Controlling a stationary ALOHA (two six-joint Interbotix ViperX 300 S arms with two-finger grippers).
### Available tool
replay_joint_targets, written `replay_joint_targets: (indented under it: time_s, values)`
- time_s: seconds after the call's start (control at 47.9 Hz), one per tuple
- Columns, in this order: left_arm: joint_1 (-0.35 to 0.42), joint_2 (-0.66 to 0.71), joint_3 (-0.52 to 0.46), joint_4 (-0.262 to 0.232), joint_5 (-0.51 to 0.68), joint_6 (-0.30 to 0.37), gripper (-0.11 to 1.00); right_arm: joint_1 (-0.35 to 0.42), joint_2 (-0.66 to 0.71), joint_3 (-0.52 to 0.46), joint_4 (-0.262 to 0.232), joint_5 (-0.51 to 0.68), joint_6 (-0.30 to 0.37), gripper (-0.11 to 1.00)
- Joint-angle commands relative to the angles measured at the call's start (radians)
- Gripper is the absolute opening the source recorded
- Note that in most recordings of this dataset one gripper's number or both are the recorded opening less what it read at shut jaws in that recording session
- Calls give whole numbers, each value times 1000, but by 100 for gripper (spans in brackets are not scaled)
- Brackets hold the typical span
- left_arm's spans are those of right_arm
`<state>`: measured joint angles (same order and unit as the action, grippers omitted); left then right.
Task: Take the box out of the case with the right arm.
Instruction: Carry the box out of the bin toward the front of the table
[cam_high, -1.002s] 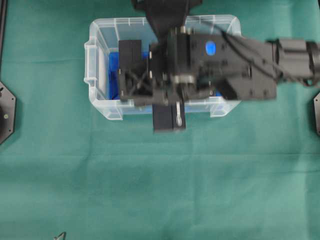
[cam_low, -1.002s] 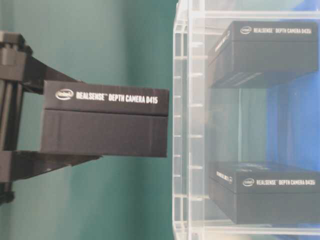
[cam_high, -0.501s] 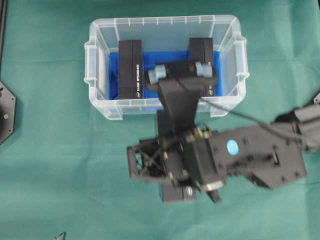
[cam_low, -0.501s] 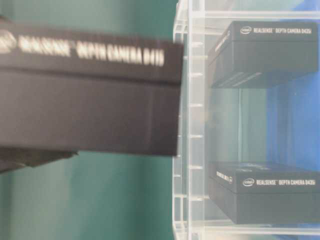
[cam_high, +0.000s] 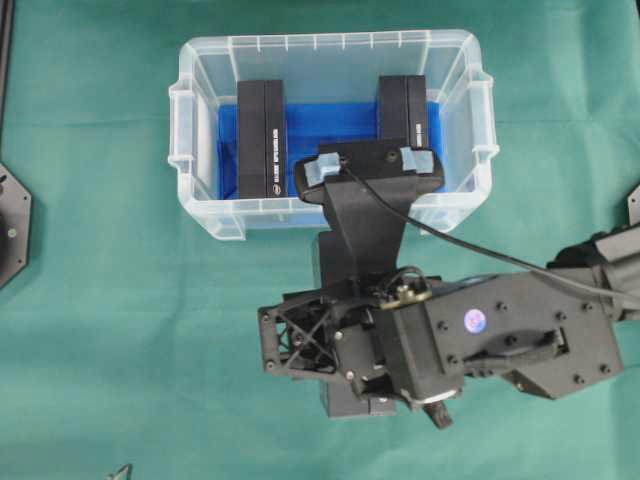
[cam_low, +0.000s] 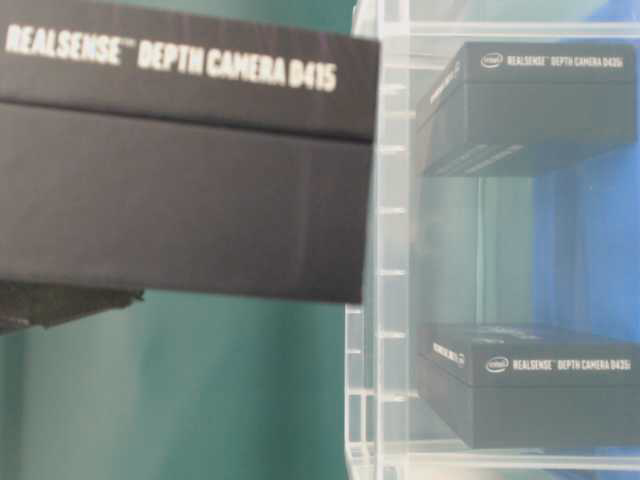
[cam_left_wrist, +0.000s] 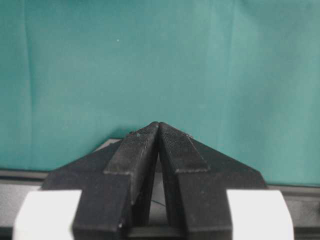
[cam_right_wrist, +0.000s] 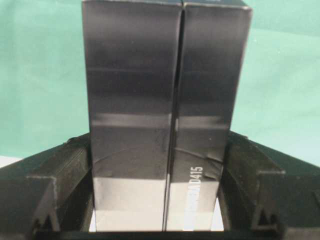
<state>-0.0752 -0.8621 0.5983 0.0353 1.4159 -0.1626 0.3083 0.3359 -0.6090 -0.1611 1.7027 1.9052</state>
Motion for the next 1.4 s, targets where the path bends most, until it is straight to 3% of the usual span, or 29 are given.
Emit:
replay_joint_targets:
  time_s: [0.0, 0.355, 0.689, 1.002, 1.378]
  values:
    - [3, 5, -23, 3, -3, -3, 2, 2, -20, -21, -5, 2, 0, 66]
    - [3, 5, -23, 3, -5, -3, 2, 2, 21, 74, 5, -54, 21, 66]
    - [3, 5, -23, 2, -3, -3, 2, 2, 21, 291, 31, -314, 94, 66]
    - [3, 5, -23, 3, -3, -3, 2, 2, 23, 433, 49, -459, 100, 66]
    - [3, 6, -23, 3, -3, -3, 2, -2, 23, 489, 48, -537, 100, 66]
